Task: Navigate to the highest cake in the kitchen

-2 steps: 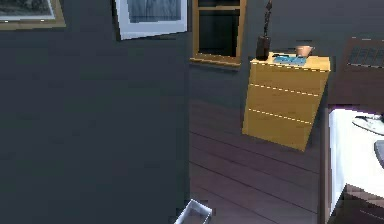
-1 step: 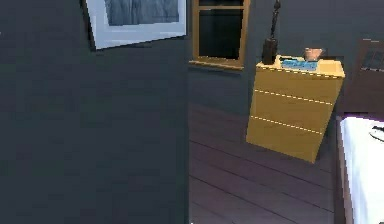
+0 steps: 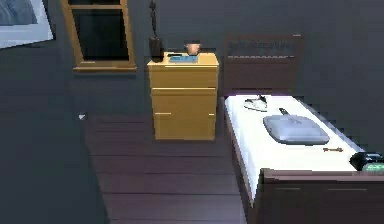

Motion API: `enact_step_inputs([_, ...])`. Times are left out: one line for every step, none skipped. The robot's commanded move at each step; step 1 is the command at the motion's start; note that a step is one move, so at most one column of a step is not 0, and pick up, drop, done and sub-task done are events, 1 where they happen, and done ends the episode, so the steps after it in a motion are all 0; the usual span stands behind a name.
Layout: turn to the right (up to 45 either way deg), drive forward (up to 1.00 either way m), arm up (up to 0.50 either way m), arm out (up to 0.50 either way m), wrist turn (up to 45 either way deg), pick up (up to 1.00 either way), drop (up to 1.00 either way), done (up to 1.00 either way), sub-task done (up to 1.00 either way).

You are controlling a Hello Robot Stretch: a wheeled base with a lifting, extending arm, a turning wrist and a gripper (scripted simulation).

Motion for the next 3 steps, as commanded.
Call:
enact_step_inputs([0.0, 0.9, 0.0, 0.0, 0.0, 0.0, 0.0, 0.0, 0.0])
enact_step_inputs([-45.0, 0.0, 0.0, 0.0, 0.0, 0.0, 0.0, 0.0, 0.0])
enact_step_inputs([-18.0, 0.0, 0.0, 0.0, 0.0, 0.0, 0.0, 0.0, 0.0])
